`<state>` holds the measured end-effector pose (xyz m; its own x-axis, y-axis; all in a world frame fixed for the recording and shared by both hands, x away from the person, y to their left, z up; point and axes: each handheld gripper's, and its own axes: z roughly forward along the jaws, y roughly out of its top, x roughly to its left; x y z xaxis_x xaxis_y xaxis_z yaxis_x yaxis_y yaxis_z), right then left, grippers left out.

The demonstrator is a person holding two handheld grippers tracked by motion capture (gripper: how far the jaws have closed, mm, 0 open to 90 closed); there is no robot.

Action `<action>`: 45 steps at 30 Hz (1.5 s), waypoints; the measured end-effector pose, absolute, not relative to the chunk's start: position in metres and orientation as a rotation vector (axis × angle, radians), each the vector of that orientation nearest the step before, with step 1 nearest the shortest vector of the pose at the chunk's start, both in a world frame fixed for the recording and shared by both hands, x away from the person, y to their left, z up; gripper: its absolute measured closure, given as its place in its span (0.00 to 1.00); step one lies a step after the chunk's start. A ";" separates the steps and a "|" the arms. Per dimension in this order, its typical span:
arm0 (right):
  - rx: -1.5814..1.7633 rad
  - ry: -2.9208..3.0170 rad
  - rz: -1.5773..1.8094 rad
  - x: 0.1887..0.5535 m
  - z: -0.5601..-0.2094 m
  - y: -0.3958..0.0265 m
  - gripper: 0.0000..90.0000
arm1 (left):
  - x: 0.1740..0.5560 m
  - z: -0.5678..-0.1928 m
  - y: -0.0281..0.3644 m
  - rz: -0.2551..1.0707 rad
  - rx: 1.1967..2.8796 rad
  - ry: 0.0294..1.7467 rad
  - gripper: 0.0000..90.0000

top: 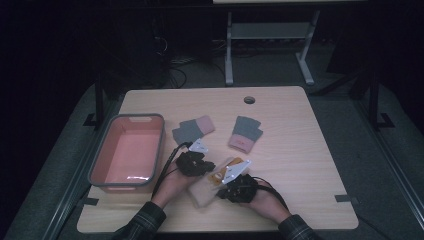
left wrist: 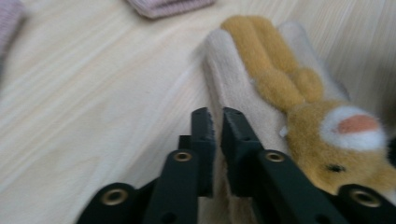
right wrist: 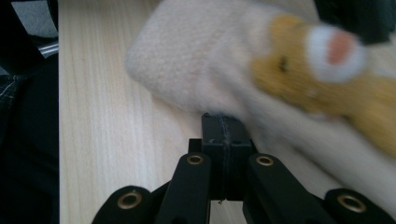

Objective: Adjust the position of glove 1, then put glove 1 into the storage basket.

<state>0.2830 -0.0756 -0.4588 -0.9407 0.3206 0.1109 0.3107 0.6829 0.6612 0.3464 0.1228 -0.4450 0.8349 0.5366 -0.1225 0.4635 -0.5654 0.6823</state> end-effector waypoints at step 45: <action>1.112 2.397 0.979 0.311 -0.478 -0.212 0.10 | 0.308 -0.443 0.115 0.071 2.388 0.529 0.15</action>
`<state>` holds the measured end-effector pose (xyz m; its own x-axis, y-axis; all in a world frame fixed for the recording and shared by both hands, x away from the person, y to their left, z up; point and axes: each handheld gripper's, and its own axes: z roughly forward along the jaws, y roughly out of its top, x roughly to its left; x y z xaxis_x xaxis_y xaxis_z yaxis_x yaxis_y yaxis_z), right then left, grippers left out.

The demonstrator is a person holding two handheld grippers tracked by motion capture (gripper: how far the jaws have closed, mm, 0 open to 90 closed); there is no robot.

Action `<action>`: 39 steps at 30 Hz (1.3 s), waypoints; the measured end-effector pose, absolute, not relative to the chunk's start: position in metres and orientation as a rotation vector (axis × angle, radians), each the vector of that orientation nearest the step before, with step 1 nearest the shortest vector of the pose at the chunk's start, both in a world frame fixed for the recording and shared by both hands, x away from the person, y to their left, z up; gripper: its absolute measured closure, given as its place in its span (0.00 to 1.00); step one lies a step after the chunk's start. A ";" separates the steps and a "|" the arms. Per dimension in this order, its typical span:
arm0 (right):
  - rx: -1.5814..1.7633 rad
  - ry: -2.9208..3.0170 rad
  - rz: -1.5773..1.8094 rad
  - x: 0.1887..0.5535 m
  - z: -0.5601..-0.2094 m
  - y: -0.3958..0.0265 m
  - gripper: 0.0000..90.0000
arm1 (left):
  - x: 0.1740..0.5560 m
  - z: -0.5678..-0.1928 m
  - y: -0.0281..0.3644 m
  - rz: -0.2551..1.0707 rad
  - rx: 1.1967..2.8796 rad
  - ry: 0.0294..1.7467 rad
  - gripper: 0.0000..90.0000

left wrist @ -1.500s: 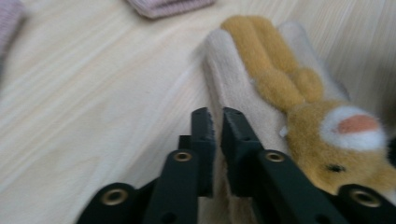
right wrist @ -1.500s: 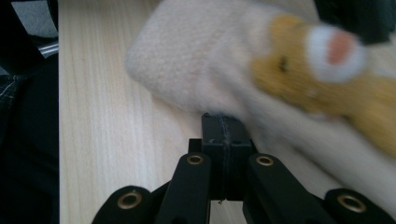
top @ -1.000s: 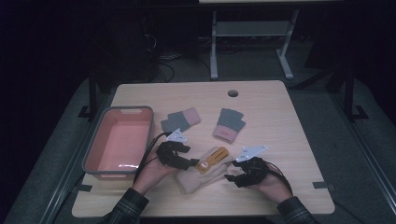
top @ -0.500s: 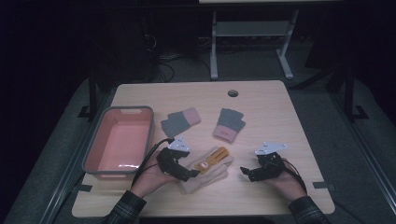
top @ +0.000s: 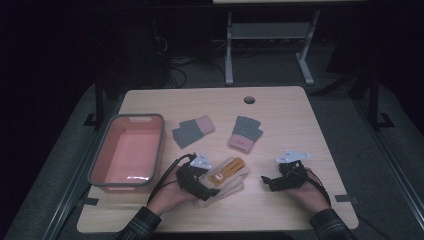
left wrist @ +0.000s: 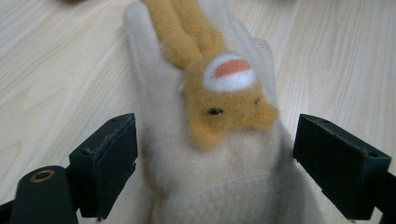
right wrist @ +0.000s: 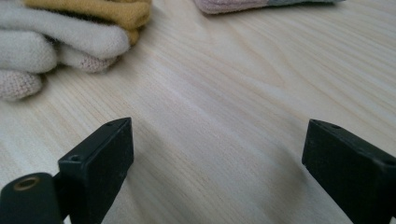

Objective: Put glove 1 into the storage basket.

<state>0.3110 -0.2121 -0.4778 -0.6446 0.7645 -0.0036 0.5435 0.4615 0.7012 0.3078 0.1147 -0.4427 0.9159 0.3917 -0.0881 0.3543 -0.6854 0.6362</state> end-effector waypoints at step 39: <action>1.132 2.400 1.031 0.313 -0.482 -0.212 0.09 | 0.304 -0.458 0.105 0.080 2.426 0.502 0.56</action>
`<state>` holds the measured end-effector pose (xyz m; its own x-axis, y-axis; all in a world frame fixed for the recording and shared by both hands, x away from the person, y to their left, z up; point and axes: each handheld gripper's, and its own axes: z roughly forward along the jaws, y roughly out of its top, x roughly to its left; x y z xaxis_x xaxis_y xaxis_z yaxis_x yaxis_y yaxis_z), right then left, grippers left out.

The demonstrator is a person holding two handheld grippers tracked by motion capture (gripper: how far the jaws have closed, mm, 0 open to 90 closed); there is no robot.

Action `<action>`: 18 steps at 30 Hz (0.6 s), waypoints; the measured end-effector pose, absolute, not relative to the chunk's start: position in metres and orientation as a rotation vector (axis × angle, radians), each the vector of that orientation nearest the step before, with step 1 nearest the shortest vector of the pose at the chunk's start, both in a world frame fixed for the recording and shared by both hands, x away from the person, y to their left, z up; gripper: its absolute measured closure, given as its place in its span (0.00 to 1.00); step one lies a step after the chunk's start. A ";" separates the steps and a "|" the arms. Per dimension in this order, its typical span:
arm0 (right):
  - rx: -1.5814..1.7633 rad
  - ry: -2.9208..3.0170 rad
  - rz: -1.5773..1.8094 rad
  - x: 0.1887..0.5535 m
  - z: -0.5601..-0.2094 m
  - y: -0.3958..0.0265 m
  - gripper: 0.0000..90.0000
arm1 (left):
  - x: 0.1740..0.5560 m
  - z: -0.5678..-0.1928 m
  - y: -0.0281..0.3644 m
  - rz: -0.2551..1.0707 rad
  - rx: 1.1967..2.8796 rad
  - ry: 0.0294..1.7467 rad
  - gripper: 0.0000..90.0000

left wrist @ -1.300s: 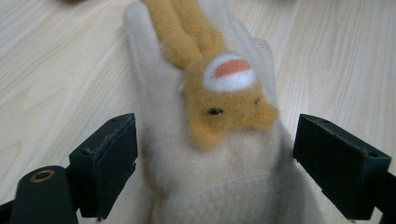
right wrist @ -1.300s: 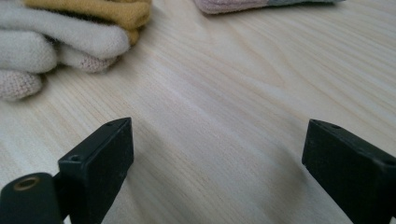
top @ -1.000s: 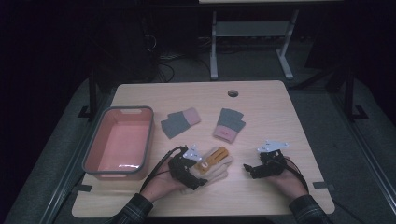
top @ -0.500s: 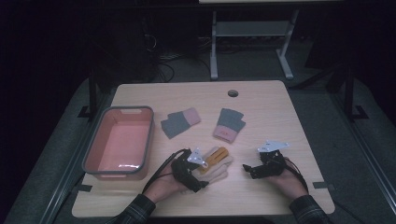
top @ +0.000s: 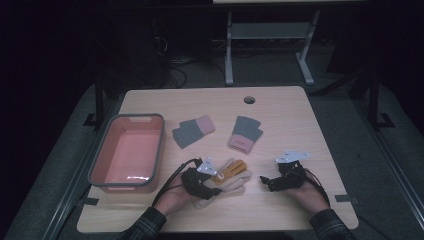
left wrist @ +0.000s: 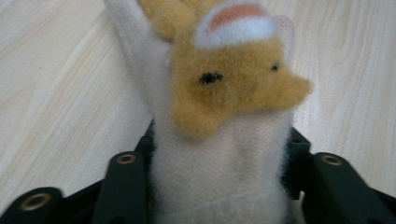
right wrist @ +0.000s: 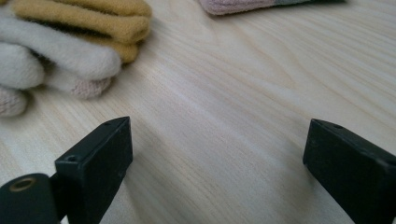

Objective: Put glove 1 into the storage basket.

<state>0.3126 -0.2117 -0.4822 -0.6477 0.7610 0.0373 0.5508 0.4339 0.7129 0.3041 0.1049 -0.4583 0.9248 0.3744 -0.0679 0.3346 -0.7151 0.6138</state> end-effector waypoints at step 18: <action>1.134 2.399 1.031 0.313 -0.482 -0.212 0.09 | 0.310 -0.449 0.113 0.002 2.364 0.528 0.77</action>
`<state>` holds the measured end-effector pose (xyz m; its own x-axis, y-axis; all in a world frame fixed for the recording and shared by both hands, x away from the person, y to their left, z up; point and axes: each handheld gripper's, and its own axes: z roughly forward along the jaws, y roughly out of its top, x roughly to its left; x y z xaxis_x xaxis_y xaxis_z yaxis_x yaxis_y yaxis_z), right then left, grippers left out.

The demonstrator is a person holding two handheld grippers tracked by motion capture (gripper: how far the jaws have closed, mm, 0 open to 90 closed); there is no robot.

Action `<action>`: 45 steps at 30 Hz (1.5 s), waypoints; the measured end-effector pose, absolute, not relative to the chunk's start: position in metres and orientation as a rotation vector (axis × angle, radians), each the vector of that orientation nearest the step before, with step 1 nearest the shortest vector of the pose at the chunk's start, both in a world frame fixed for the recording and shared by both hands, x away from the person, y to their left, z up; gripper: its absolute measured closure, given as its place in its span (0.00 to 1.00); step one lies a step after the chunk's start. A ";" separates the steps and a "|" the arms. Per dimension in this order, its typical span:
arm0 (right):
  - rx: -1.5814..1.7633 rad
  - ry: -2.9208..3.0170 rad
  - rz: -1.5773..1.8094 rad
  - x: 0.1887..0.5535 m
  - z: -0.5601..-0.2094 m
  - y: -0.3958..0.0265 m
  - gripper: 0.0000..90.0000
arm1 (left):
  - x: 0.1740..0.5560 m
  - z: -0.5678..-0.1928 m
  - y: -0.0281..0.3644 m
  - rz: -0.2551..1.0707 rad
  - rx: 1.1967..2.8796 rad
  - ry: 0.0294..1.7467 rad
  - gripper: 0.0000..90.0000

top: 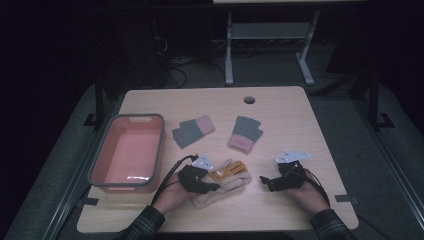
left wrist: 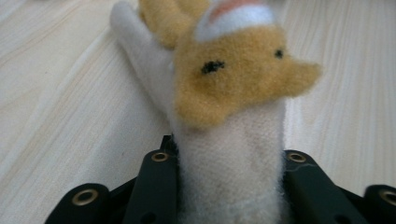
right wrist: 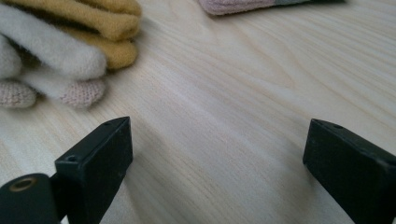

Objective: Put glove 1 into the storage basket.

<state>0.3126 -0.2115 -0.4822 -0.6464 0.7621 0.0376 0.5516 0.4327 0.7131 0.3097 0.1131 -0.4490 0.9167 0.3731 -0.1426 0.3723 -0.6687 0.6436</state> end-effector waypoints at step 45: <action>1.140 2.395 1.031 0.313 -0.482 -0.211 0.09 | 0.338 -0.341 0.198 0.199 2.188 0.654 0.87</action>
<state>0.3131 -0.2106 -0.4822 -0.6429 0.7650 0.0388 0.5539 0.4293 0.7133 0.3376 0.1982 -0.3414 0.8524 0.5171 -0.0768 0.3869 -0.5252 0.7580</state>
